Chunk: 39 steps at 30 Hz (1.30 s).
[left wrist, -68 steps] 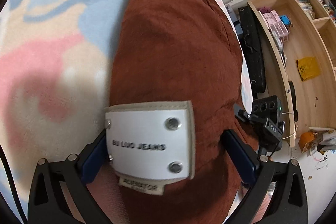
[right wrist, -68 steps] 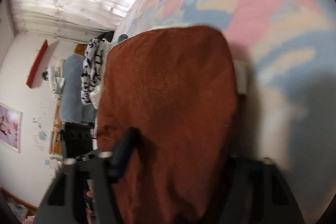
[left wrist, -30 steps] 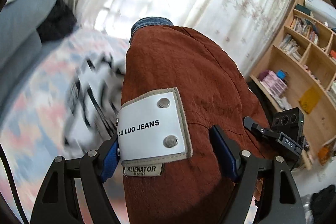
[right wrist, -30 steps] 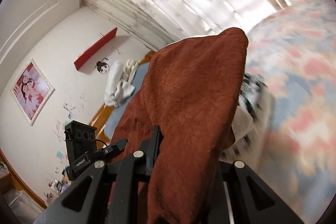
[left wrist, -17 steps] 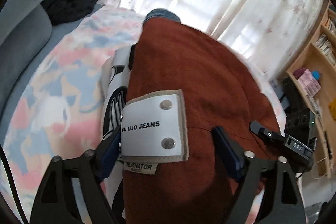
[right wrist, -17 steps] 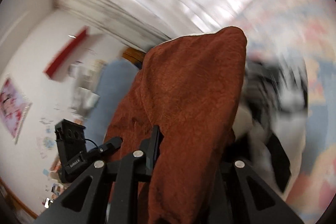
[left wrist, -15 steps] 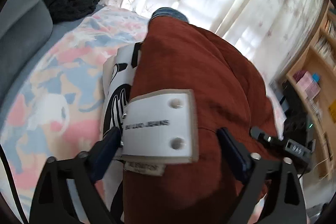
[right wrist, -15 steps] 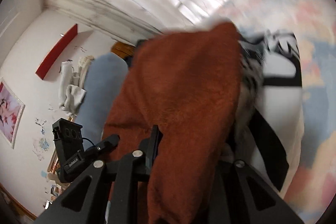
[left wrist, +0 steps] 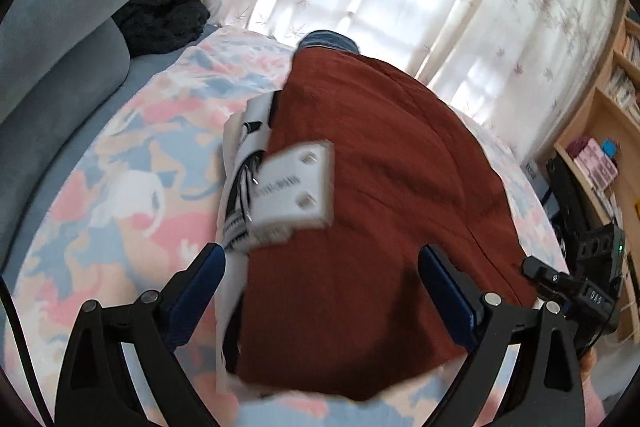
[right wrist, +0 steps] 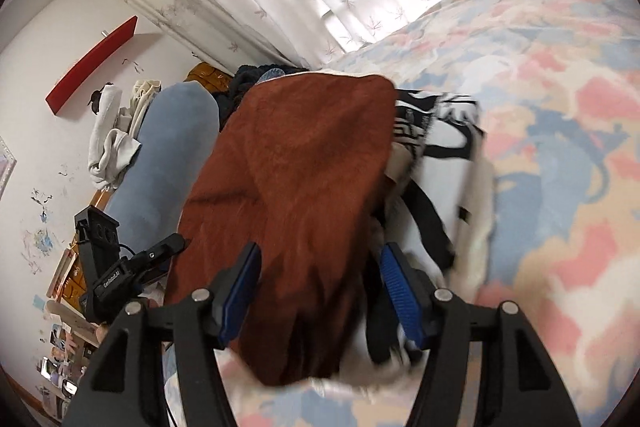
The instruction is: Fold large clothes
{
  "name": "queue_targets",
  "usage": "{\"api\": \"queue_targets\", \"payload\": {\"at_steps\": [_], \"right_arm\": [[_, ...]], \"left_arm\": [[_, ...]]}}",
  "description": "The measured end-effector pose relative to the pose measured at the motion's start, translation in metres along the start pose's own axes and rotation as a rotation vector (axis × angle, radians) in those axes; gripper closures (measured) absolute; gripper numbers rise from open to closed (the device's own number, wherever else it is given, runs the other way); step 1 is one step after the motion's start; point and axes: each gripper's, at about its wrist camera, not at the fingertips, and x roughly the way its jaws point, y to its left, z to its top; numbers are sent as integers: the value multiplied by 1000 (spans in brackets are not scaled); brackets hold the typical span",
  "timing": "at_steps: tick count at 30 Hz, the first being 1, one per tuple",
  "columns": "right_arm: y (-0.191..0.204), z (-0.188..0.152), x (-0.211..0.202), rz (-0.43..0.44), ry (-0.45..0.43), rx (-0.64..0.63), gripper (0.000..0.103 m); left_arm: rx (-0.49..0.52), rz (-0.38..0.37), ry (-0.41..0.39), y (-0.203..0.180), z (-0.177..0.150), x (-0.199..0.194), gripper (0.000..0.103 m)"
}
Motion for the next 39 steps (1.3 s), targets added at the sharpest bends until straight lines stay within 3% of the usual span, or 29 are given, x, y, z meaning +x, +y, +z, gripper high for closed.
{"api": "queue_targets", "payload": {"at_steps": [10, 20, 30, 39], "right_arm": [[26, -42, -82, -36, 35, 10, 41], [71, -85, -182, -89, 46, -47, 41], [97, -136, -258, -167, 90, -99, 41], [90, -194, -298, -255, 101, -152, 40]], "left_arm": [[110, -20, 32, -78, -50, -73, 7], [152, -66, 18, -152, -110, -153, 7], [146, 8, 27, -193, -182, -198, 7], [178, 42, 21, -229, -249, -226, 7]]}}
